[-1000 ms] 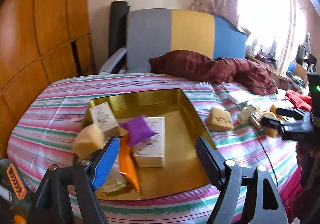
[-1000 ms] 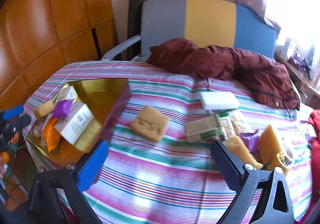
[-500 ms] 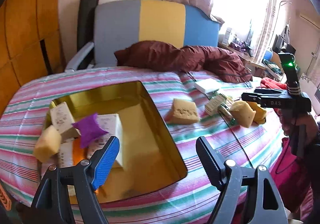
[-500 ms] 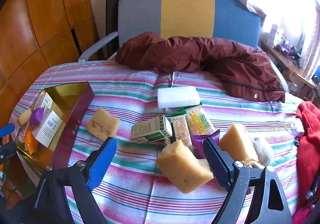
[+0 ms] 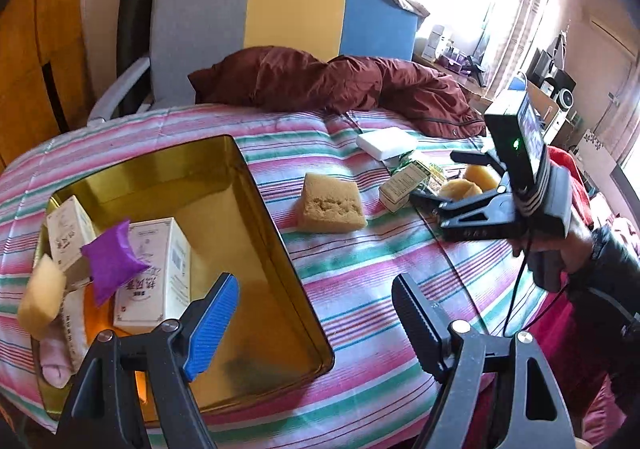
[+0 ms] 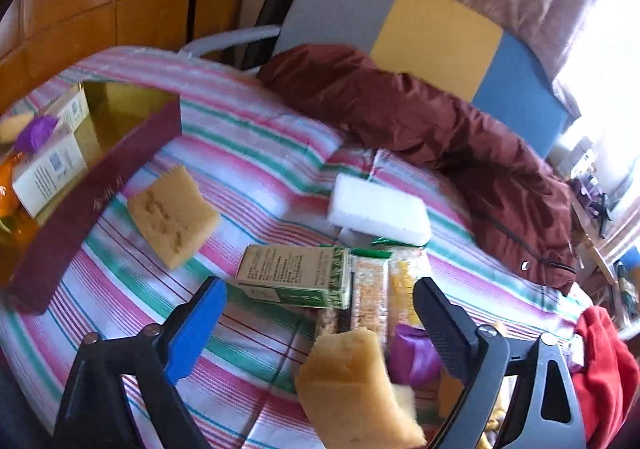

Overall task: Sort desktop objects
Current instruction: 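Grasp a flat yellow sponge with the left tool while the right tool reaches toward the green-and-white carton, then grasp the green-and-white carton with the right tool while the left tool holds the sponge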

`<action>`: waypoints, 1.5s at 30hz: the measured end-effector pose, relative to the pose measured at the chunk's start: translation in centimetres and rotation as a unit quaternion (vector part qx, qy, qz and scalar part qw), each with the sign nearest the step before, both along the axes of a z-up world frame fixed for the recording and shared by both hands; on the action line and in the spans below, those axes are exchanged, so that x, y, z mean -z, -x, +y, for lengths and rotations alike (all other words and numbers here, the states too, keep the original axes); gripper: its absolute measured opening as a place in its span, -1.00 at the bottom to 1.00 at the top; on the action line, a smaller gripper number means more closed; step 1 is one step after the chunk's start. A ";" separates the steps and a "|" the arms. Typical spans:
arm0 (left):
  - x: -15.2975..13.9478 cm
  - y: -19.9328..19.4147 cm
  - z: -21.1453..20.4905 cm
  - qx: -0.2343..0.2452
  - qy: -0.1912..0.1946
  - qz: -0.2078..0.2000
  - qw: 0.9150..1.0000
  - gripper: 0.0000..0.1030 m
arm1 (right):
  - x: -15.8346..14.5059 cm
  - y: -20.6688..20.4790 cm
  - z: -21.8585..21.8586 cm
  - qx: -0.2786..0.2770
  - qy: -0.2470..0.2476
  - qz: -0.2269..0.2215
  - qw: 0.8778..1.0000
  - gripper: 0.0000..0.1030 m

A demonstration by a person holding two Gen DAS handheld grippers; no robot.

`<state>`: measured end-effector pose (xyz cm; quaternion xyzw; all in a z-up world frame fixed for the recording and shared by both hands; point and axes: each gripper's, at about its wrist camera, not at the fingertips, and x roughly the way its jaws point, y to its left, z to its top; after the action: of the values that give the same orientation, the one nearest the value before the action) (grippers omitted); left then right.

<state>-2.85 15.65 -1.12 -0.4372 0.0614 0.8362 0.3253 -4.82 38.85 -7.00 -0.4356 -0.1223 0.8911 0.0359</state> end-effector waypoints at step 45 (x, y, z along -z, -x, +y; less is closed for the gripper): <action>5.4 8.5 12.1 0.019 0.072 -0.028 0.997 0.31 | -1.7 0.7 3.9 0.045 0.076 0.013 0.996 0.96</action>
<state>-11.31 27.71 -6.53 -0.4819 0.1209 0.8104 0.3104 -5.47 42.74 -5.28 -0.4306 -0.0342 0.9008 0.0445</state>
